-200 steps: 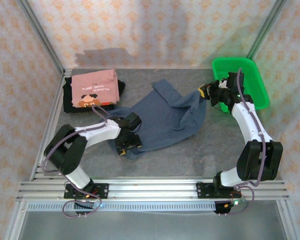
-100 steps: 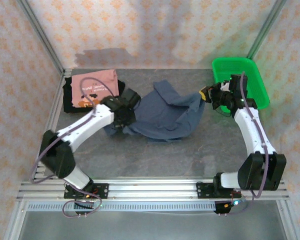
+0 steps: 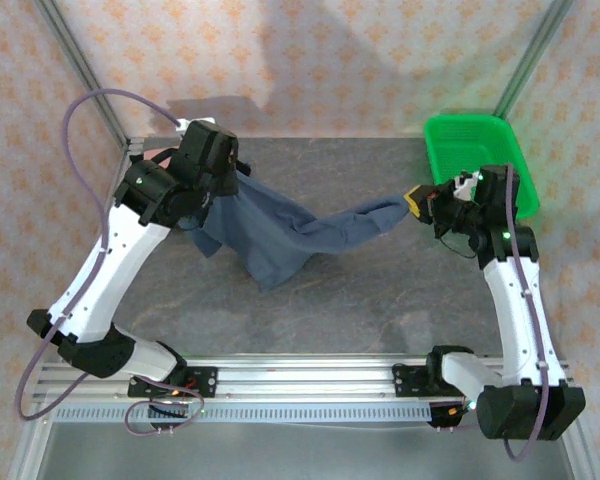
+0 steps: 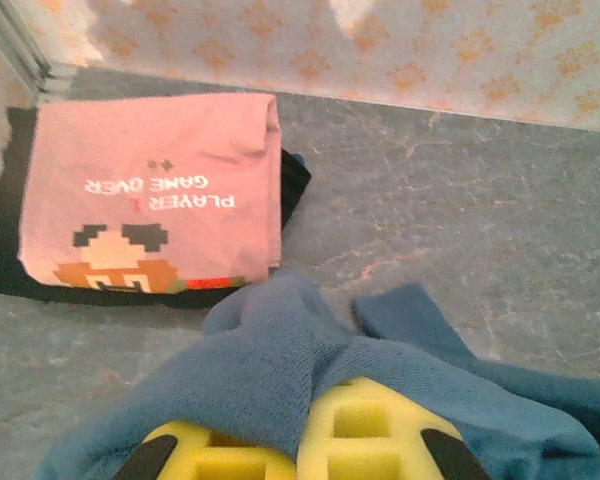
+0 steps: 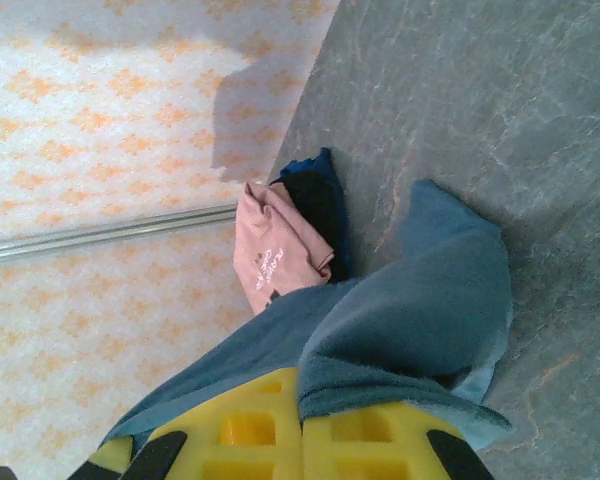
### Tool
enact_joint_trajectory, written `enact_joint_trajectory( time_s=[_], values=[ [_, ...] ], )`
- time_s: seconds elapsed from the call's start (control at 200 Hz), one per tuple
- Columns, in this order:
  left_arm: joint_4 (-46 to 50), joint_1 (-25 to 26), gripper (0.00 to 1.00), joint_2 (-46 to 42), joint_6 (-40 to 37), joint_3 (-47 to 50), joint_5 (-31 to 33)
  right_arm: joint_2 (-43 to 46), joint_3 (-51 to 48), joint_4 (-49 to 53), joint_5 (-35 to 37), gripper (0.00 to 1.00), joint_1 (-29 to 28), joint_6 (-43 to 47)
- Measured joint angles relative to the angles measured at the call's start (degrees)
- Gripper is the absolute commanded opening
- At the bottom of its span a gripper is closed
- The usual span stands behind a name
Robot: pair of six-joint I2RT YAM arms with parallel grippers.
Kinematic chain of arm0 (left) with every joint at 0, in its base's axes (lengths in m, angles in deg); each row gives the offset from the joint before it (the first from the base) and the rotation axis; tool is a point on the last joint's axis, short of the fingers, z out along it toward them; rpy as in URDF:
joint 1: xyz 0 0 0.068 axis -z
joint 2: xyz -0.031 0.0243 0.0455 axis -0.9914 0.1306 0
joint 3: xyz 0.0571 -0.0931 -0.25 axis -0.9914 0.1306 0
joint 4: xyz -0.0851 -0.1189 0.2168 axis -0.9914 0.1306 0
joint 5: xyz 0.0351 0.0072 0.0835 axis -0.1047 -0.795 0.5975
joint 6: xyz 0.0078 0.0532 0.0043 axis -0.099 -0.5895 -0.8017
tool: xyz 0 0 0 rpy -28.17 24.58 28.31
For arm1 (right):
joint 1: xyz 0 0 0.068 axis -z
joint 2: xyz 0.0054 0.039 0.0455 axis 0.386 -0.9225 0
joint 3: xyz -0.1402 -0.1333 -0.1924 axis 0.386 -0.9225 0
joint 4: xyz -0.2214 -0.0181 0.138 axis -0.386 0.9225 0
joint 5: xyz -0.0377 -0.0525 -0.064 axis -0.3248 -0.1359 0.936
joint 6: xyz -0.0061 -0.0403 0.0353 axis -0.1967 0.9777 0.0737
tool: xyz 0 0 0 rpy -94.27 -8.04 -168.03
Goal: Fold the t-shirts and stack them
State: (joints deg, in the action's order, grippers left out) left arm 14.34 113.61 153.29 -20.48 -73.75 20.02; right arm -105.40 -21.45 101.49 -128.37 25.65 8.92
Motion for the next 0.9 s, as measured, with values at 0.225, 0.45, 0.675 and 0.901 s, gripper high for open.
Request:
enact_joint_trajectory(
  time_s=[0.225, 0.45, 0.675, 0.901],
  values=[
    [0.7, 0.0, 0.0, -3.1, -3.3, -3.8, 2.2, 5.8, 0.0, 2.4, -1.7, 0.0, -0.5, -0.5],
    [-0.1, 0.0, 0.0, -6.1, -6.1, -4.0, 2.9, 9.0, 0.0, 3.7, -3.3, 0.0, -0.5, -0.7],
    [-2.5, 0.0, 0.0, -4.4, -8.1, -5.0, 2.8, 8.4, 0.4, 5.6, -4.7, 0.0, -0.5, -0.4],
    [-2.3, 0.0, 0.0, -10.0, -6.7, 2.6, 2.6, 12.8, 0.1, 11.0, -5.3, 0.0, -0.7, 1.0]
  ],
)
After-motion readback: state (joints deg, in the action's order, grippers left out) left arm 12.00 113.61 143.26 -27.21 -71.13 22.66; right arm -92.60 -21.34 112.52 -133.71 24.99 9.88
